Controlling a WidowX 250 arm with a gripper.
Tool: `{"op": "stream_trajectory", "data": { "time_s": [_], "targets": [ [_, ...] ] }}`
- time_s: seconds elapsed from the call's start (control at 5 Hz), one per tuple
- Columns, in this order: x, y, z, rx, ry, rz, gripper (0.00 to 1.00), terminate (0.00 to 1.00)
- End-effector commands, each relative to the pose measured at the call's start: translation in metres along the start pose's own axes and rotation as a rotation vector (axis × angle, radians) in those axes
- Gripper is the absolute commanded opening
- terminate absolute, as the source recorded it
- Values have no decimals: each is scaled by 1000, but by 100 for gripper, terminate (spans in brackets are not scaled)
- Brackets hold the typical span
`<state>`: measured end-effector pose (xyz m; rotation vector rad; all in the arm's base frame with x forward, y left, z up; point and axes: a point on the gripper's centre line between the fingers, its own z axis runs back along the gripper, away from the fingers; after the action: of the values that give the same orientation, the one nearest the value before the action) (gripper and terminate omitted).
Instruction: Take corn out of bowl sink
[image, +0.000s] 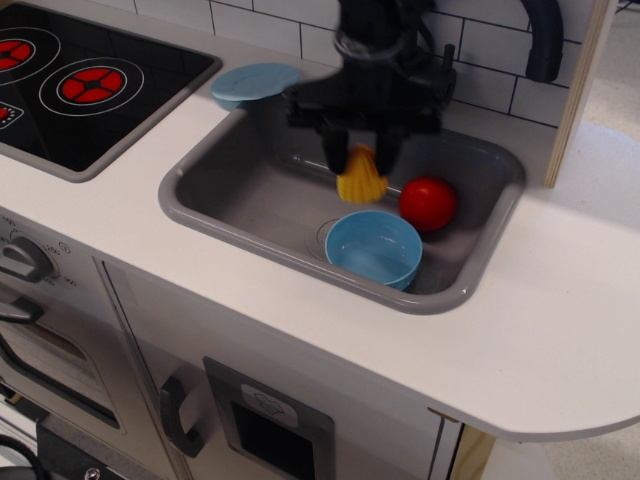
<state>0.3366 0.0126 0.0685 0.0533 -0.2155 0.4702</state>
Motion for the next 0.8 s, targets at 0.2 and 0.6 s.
{"op": "stream_trajectory", "data": {
  "time_s": [0.2, 0.6],
  "targets": [
    [26, 40, -15, 42, 6, -13, 0, 0],
    [32, 49, -50, 123, -7, -31, 0, 0]
  ]
}}
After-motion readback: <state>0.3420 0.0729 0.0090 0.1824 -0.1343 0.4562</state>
